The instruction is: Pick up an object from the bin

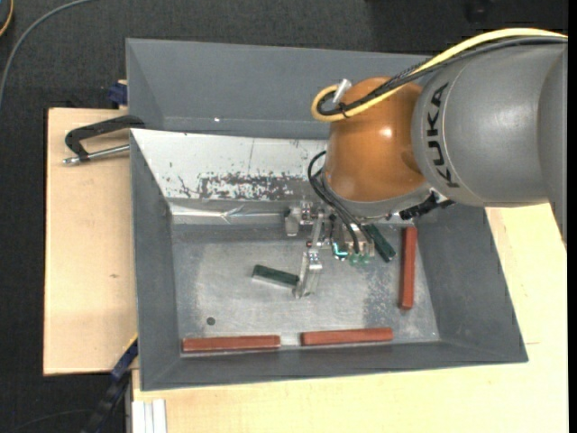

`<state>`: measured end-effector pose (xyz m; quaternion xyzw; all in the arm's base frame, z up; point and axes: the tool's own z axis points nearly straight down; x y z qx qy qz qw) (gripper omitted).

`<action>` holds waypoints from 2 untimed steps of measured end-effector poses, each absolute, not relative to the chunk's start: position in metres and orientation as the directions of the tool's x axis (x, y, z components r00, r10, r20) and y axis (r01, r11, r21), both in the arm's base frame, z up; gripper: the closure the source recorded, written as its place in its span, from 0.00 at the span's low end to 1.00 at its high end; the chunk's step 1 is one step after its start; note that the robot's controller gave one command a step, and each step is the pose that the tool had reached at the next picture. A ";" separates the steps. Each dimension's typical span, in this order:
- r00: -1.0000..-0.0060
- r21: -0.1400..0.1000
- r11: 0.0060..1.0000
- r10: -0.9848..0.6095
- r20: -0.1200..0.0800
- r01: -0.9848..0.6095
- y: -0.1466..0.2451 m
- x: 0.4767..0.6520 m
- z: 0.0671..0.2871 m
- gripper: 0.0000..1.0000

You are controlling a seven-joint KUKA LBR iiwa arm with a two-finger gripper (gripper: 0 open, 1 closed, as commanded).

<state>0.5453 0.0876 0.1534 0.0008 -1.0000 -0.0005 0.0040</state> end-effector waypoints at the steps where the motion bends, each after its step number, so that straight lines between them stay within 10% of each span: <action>1: -1.000 0.001 1.000 0.027 0.008 0.027 0.089 0.551 0.066 0.00; 2: -1.000 0.002 1.000 0.028 0.000 0.028 0.089 0.553 0.071 1.00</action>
Offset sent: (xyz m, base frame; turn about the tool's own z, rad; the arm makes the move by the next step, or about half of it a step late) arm 0.0066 0.0005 -0.0834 0.0287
